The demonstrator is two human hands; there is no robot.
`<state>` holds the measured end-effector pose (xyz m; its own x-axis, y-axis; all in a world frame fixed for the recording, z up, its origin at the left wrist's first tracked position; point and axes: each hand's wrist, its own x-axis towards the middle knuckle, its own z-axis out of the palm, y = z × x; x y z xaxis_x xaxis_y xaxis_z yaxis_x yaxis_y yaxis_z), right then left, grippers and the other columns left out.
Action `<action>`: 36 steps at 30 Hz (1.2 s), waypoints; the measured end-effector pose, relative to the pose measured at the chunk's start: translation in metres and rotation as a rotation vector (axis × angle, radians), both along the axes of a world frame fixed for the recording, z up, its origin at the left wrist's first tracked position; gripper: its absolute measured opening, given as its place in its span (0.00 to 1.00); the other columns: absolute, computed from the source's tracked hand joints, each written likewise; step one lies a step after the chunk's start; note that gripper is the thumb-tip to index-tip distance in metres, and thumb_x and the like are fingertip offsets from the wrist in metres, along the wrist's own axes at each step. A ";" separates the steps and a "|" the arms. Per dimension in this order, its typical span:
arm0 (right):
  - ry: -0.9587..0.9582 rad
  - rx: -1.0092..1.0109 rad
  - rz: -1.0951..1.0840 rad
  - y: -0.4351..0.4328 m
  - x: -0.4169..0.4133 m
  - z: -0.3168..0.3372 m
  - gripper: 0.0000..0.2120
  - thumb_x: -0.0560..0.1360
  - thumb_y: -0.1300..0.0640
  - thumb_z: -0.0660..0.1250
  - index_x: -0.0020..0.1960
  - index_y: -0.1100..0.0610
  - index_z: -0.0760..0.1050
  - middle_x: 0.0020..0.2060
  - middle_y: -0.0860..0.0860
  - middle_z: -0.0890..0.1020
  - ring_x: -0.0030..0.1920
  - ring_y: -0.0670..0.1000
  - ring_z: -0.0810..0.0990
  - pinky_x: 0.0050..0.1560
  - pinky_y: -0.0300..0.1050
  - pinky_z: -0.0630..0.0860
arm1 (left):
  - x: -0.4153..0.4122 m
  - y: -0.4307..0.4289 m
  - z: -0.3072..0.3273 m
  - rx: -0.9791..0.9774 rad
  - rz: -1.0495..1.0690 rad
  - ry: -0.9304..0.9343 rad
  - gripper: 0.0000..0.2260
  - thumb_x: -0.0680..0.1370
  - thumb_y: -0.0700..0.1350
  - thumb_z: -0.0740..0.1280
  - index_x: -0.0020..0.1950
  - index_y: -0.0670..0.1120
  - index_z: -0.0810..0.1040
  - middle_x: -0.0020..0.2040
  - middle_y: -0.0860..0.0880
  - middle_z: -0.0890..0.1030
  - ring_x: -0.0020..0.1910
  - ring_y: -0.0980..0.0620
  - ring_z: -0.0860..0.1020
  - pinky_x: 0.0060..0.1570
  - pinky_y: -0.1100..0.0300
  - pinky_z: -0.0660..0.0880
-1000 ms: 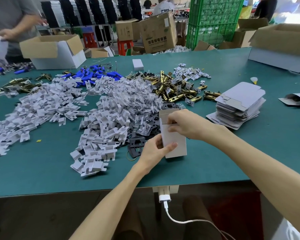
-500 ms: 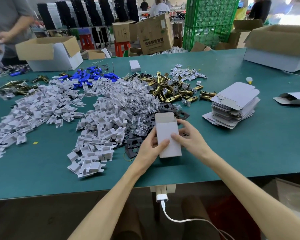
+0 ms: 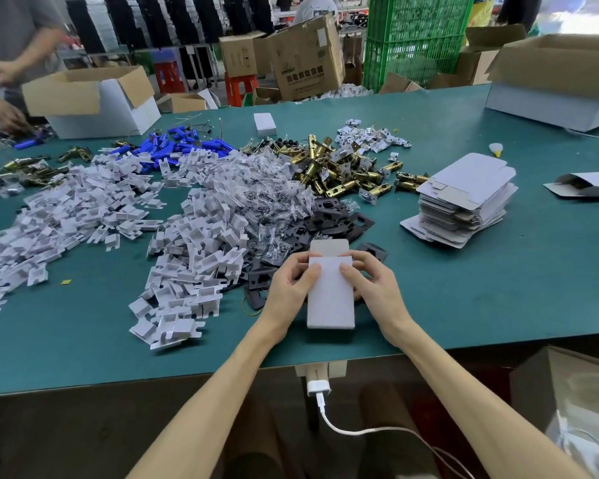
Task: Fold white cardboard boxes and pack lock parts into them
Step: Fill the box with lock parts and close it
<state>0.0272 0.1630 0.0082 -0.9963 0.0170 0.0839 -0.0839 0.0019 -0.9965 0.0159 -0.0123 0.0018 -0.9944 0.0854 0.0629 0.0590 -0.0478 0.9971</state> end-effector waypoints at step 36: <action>-0.068 0.052 0.133 0.000 0.004 -0.001 0.20 0.71 0.50 0.79 0.60 0.51 0.79 0.53 0.50 0.86 0.47 0.56 0.87 0.44 0.55 0.84 | 0.000 -0.007 -0.004 -0.048 -0.006 -0.024 0.02 0.80 0.43 0.72 0.52 0.46 0.83 0.47 0.48 0.85 0.43 0.54 0.81 0.41 0.60 0.78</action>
